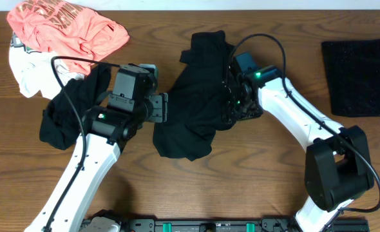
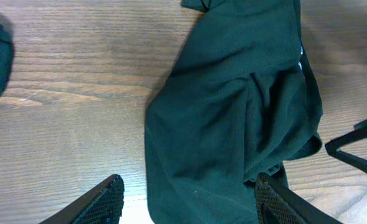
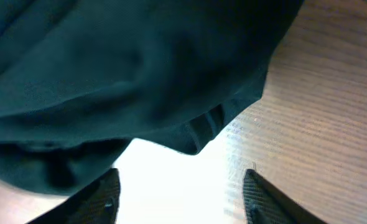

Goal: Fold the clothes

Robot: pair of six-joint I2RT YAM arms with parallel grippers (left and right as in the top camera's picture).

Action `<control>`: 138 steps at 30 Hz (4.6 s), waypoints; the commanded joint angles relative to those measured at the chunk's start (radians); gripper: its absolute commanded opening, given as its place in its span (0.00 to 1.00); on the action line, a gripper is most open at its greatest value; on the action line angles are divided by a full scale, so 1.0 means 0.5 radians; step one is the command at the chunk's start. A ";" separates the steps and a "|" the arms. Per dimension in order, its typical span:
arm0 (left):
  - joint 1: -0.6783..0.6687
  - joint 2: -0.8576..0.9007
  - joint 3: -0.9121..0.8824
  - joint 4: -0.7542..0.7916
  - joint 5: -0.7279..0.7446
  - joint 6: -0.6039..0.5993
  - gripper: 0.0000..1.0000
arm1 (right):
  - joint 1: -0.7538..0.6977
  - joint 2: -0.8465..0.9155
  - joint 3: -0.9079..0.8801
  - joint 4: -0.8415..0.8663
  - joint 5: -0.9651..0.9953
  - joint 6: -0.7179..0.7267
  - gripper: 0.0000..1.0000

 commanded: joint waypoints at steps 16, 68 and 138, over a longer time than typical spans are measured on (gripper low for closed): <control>-0.005 0.117 0.021 0.008 0.008 -0.011 0.68 | 0.156 -0.005 -0.369 0.491 0.547 -0.023 0.50; -0.005 0.118 0.021 0.008 0.008 -0.011 0.68 | -0.349 -0.154 0.568 -0.016 0.784 -0.632 0.01; -0.005 0.480 -0.673 0.675 0.523 0.385 0.68 | -0.159 -0.140 -0.243 -0.277 0.197 0.204 0.75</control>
